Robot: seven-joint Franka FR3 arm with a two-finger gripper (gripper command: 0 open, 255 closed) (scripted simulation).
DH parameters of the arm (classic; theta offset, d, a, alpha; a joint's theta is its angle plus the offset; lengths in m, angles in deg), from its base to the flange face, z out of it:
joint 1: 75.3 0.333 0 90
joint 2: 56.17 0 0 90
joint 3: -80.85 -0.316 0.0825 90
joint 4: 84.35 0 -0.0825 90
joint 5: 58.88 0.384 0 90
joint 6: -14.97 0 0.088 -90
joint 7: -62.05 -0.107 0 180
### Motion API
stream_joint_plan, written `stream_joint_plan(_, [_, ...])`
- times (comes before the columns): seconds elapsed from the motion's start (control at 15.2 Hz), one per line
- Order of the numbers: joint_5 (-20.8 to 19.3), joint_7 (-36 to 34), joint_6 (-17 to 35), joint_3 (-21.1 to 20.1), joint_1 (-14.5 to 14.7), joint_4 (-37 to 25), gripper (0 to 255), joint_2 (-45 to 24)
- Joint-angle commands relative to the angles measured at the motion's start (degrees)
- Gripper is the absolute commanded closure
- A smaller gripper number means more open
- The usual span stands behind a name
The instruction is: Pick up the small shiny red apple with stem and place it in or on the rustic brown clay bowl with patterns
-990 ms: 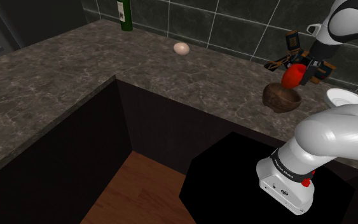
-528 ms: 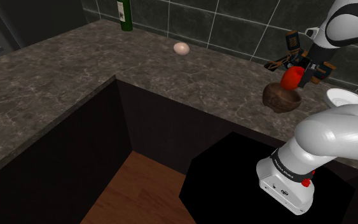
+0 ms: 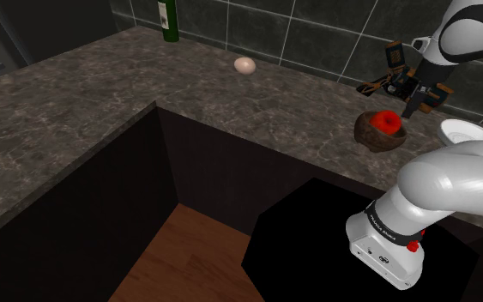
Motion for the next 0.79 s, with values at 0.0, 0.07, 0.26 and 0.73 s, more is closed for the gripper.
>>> stream_joint_plan(0.0, [1.07, 0.15, -1.96, -1.09, 0.40, -1.51, 0, 0.40])
stream_joint_plan(0.07, [2.08, 0.28, -3.85, -2.14, 0.79, -3.10, 0, 0.65])
stream_joint_plan(0.26, [3.78, 0.52, -7.09, -3.91, 1.43, -6.08, 0, 0.81])
stream_joint_plan(0.73, [3.79, 0.53, -7.08, -3.91, 1.42, -6.08, 0, 0.81])
